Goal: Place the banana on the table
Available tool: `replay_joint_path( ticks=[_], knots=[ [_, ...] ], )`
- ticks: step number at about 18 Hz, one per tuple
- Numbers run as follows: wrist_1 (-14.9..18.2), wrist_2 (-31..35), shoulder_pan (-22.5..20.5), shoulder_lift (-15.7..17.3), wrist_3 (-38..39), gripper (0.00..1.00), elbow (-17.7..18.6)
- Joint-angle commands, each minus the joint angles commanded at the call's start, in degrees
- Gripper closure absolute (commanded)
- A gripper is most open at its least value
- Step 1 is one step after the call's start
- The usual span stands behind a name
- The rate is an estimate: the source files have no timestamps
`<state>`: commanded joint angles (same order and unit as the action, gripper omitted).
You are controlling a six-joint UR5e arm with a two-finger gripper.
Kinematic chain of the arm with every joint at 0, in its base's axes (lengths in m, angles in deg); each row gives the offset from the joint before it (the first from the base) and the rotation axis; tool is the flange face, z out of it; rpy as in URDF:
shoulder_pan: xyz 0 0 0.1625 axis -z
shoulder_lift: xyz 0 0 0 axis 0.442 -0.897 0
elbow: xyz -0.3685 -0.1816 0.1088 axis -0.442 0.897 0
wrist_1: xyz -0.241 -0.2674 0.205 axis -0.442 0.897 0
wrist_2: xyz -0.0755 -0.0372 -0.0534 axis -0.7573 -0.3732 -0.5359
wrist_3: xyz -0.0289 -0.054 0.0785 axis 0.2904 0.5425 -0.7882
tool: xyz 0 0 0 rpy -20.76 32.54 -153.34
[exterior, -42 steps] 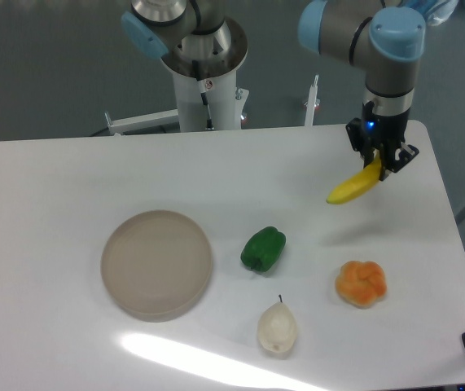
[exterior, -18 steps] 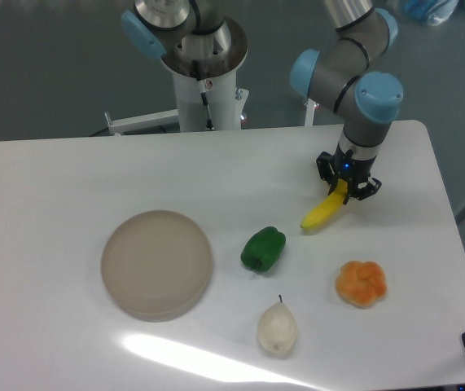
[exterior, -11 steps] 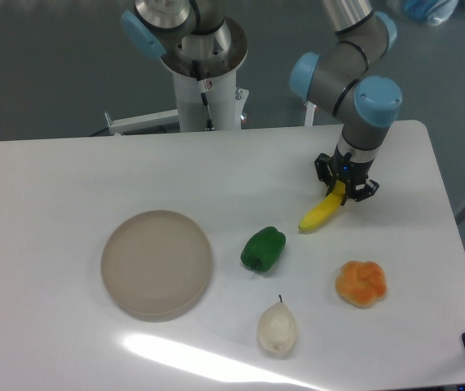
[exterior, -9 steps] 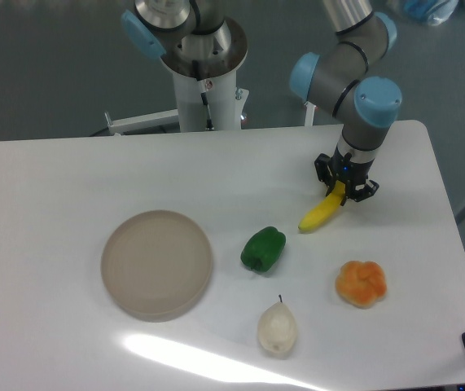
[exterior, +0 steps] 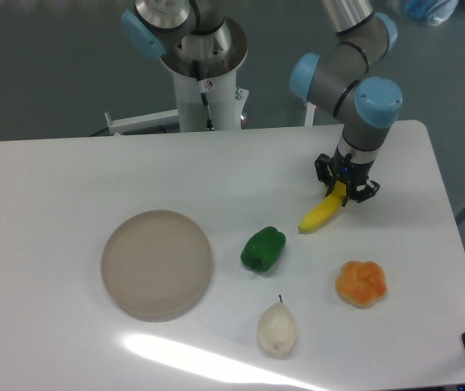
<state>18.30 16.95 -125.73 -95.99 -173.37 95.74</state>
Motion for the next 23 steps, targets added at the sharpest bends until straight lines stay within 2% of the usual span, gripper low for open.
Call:
replay_joint_path(
  ticks=[2,4,5,8,13,16,19,23],
  knots=[
    [0.00,-0.09,0.26,0.52,0.09,0.08,-0.96],
    [0.00,-0.09,1.31,0.79,0.18,0.04,-2.28],
    [0.09,0.17,3.32,0.79,0.70,0.00,-5.07],
    [0.09,0.53,6.23,0.36,6.32,0.00,-9.74],
    [0.26,0.70,8.87,-1.75,6.94,0.00,-16.16],
    [0.79,3.24,10.53,-2.90,7.12,0.00,-20.20],
    [0.97,6.76,12.21,-4.39,7.12,0.00,-23.37],
    [1.14,8.00,13.18,-5.62,7.12,0.00,-26.19]
  ],
)
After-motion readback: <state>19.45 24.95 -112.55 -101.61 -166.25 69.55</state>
